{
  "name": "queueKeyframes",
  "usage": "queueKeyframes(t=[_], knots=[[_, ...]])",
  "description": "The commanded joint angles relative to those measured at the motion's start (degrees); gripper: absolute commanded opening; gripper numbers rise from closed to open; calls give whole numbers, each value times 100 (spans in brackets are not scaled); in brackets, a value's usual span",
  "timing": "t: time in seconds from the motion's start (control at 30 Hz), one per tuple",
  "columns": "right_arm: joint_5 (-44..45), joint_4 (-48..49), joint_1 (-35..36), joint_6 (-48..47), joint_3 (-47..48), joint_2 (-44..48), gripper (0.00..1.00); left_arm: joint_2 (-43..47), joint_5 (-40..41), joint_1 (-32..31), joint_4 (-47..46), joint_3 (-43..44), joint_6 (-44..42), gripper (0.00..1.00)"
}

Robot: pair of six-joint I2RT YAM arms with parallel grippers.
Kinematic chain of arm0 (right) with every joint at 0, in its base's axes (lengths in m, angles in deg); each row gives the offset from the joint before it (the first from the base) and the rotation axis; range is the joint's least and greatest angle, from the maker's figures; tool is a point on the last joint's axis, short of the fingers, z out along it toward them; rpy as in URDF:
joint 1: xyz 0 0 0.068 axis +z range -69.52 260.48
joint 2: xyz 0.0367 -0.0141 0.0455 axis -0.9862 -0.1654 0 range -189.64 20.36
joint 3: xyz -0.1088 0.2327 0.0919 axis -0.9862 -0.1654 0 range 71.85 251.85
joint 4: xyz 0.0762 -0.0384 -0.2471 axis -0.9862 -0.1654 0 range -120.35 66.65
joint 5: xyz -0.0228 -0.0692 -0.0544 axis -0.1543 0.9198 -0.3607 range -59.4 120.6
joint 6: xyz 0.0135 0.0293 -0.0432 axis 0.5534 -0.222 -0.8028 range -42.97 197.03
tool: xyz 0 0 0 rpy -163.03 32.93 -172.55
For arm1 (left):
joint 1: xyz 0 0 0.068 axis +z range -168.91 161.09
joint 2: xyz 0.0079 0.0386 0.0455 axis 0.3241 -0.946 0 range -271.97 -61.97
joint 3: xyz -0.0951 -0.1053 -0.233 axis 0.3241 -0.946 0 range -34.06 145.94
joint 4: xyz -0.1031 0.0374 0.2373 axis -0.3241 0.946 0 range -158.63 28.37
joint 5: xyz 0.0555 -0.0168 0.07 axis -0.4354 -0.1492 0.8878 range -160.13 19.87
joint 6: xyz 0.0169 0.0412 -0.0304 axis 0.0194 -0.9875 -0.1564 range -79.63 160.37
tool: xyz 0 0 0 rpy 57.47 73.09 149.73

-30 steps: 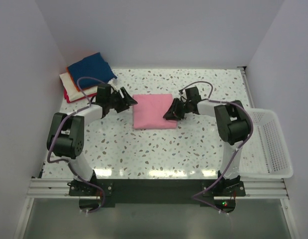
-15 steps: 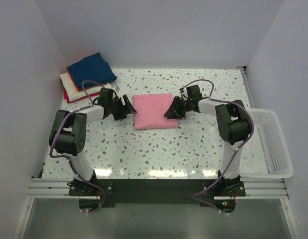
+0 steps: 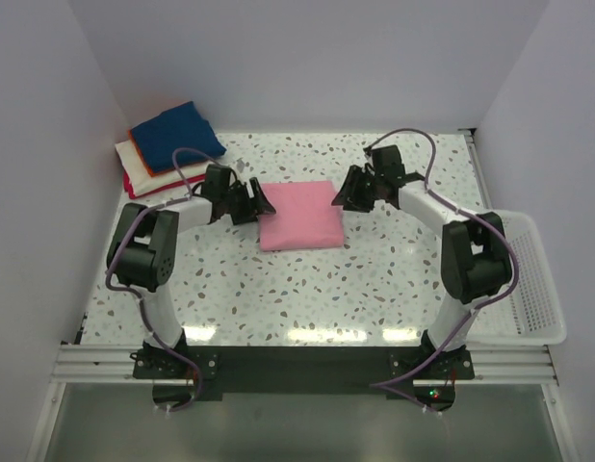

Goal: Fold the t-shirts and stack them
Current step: Neatly place the folded tshirt to the corner

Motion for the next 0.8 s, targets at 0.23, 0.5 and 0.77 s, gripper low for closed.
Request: queueKeyframes(t=[0.23,0.5,0.77], knots=[[1056,-490,-25,-569,483,-161,60,-671,944,-520,943,255,-130,75],[792,-191,18,-447,167,-249,61,-979,1067,-643,1031,519,-112,70],[915,-147,63,-350,-184,-30,61,-1313,1409,-994,1233,1028,-112,43]])
